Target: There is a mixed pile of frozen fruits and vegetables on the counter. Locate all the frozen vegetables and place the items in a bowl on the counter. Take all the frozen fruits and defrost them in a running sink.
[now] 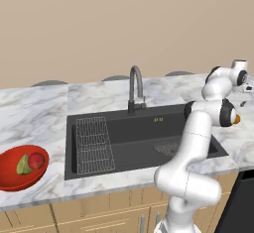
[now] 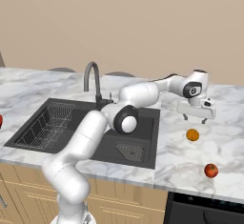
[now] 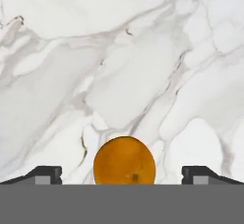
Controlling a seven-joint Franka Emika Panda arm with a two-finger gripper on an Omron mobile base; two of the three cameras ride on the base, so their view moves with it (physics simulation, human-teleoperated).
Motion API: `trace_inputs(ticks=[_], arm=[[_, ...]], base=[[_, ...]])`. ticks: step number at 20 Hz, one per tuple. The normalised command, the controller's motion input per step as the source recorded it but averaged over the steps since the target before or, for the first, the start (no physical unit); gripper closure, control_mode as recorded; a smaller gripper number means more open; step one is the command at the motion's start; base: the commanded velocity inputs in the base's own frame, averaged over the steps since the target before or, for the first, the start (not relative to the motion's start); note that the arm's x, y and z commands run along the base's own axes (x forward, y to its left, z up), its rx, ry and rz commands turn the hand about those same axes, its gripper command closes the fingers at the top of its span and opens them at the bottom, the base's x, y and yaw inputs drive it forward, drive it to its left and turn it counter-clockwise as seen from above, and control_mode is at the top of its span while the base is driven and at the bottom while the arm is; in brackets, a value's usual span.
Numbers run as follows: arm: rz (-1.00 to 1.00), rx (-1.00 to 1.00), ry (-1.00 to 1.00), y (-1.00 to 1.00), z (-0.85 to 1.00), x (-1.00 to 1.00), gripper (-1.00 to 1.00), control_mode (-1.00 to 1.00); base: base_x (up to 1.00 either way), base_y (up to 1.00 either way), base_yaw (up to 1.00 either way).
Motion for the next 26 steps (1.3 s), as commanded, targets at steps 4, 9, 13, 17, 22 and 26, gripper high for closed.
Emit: trace_inputs(ticks=[4,9,13,17,22,26], arm=[[0.0,0.0,0.0,0.27,0.0,-0.62,-1.0,-1.0],[-0.01,-0.01,-0.01,0.28,-0.12,-0.66,-1.0,-1.0],[0.0,-0.02,-0.01,0.45,-0.19,-0.47,-1.0,-1.0],[0.0,-0.02,-0.03,0.18,-0.3,0.27,-1.0,-1.0],[0.03,-0.03,-0.05,-0.05,-0.24,0.54,-1.0,-1.0],[0.0,0.0,-0.01,-0.22,-0.02,0.03,-1.0,-1.0]], base=[[0.0,0.0,0.0],[0.0,0.0,0.0],[0.0,0.0,0.0],[0.0,0.0,0.0],[0.0,0.0,0.0],[0.0,0.0,0.0]])
